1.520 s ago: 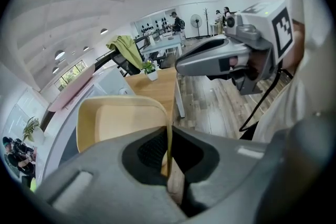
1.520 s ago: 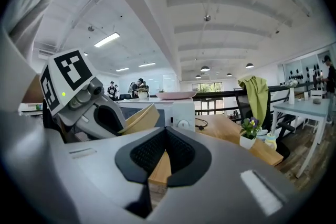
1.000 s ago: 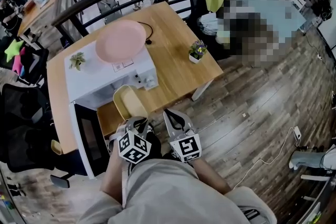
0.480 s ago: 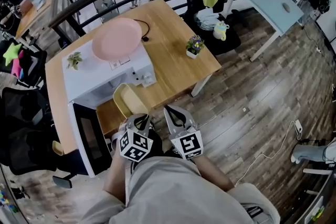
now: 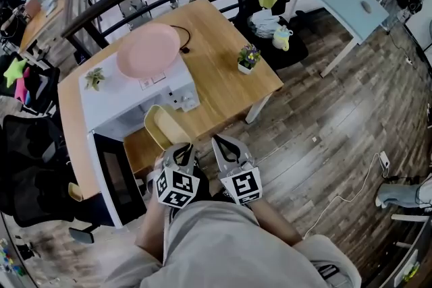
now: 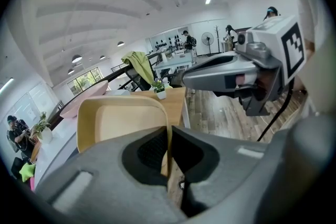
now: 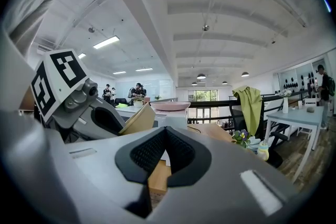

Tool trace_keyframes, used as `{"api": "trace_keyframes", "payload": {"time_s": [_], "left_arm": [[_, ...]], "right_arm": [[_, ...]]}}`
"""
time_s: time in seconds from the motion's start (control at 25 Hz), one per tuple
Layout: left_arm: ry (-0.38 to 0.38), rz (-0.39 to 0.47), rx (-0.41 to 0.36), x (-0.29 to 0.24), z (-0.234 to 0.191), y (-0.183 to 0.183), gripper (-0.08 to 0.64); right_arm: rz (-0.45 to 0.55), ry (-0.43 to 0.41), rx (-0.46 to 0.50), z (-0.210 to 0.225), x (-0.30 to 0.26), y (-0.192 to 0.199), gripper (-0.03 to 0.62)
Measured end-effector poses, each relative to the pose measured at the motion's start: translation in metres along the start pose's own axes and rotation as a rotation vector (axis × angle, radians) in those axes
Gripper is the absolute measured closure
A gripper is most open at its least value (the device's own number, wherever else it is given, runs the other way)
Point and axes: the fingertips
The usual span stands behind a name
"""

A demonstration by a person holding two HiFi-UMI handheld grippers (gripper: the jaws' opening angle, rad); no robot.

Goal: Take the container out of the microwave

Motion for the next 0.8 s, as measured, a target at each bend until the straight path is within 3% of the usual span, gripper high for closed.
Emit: {"api": "trace_keyframes", "payload": {"time_s": [0.24, 0.8], "left_arm": [[-0.003, 0.039, 0.054, 0.005, -0.004, -0.005, 0.552], [-0.011, 0.066, 0.075, 0.010, -0.011, -0.004, 0.552]], "right_arm": [[-0.003, 0.014, 0.012, 0.002, 0.000, -0.001, 0.581], [-0.007, 0.016, 0.016, -0.002, -0.005, -0.001, 0.581]]}}
Point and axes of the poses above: the fingertips, and each gripper's own axes: x backward along the fingers, z to its right, y out of its underside, and after that the axes turned 11 degrees about -z, right-handed
